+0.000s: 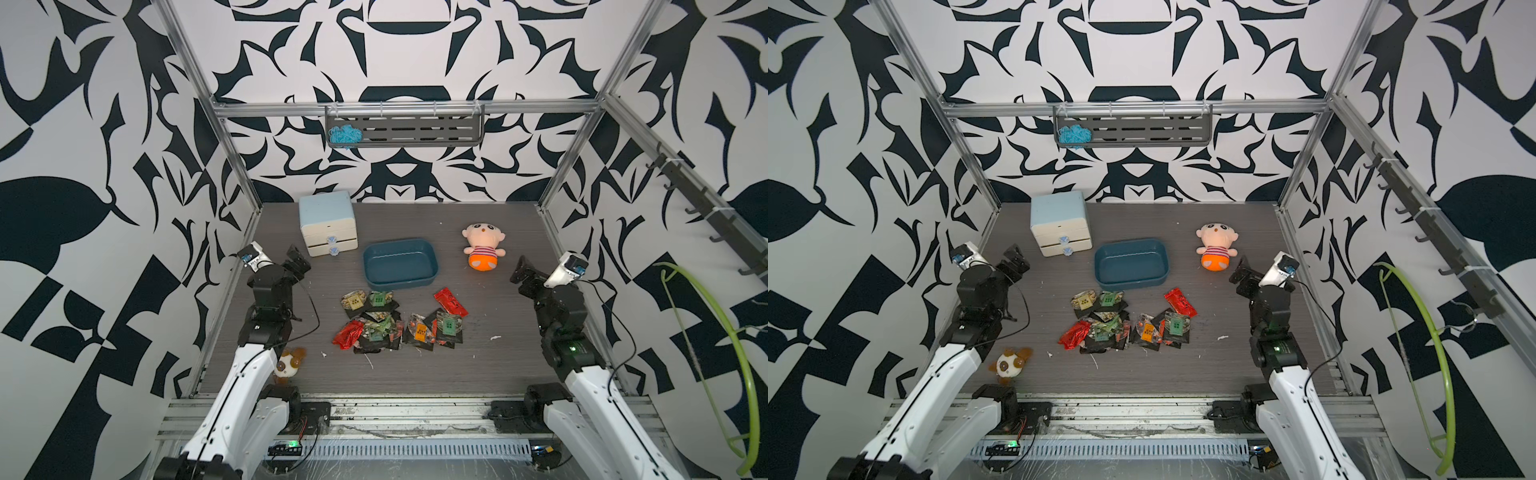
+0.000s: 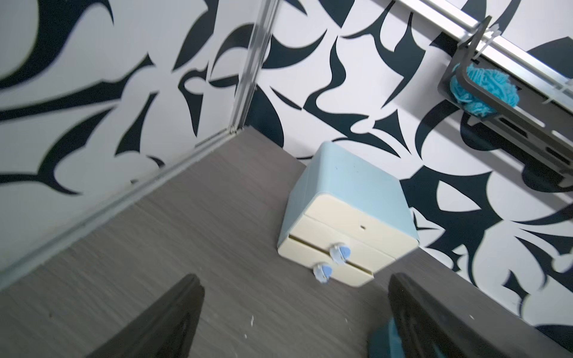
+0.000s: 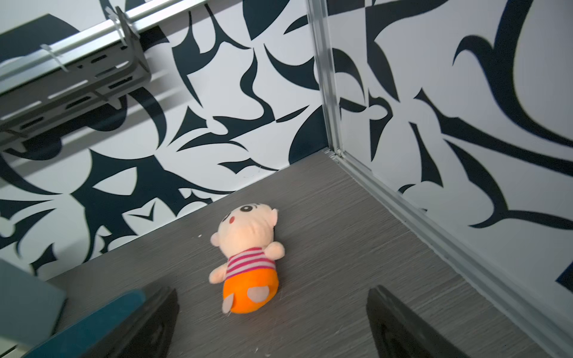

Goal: Put the tea bags into the storage box
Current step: Pick up the tea bag from the center of the board.

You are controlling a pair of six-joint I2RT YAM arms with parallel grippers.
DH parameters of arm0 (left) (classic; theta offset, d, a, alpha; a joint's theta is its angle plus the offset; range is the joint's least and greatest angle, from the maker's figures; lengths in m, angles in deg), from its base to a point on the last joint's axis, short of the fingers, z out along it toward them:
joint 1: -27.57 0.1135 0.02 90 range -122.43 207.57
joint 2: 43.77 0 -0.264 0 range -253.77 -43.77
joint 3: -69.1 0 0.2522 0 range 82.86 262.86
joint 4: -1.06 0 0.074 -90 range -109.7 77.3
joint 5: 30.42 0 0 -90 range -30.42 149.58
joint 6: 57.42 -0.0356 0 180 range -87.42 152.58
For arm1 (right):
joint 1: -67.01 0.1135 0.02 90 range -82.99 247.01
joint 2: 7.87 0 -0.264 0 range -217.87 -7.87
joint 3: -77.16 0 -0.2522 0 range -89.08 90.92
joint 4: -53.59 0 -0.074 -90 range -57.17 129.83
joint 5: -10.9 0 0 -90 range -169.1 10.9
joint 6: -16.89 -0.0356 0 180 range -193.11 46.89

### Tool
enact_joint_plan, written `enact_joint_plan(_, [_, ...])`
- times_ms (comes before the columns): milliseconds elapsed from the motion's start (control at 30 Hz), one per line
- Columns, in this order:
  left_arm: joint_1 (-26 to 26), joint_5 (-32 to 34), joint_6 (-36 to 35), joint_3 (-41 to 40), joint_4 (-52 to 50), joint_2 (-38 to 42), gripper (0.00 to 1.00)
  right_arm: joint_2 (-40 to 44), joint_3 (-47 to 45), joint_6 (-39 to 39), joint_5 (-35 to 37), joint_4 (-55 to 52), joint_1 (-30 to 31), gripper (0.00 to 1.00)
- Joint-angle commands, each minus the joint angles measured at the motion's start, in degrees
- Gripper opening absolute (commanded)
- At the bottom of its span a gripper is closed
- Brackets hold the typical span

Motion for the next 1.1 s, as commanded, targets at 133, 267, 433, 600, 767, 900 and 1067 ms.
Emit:
enact_joint_plan(133, [0.0,-16.1,12.5,-6.4,-14.0,12.8,1.00,2.2,4.0,-10.2,-10.9,-18.0,-0.2,1.00])
enact_joint_plan(267, [0.0,-24.1,14.2,-7.2,-20.8,19.1,1.00,-2.5,9.3,-4.5,-17.5,-24.5,-0.2,1.00])
enact_joint_plan(433, [0.0,-36.2,16.4,-7.7,-25.6,20.9,0.98,-8.4,14.0,-2.6,-31.5,-27.5,-0.1,0.96])
enact_joint_plan(600, [-2.5,-43.2,20.0,-8.4,-23.2,17.8,0.68,-15.4,17.6,-3.2,-37.8,-27.5,2.2,0.78])
enact_joint_plan(767, [-13.5,-34.6,24.8,-9.4,-19.0,17.4,0.60,-22.0,18.2,-1.8,-30.4,-26.4,8.5,0.68])
enact_joint_plan(900, [-25.0,-25.5,27.9,-8.9,-14.8,14.1,0.58,-26.3,16.0,-1.8,-28.8,-23.0,13.0,0.67])
enact_joint_plan(1067, [-40.3,-15.3,28.7,-6.5,-5.7,3.1,0.56,-27.7,9.6,-2.7,-24.6,-19.8,16.1,0.62])
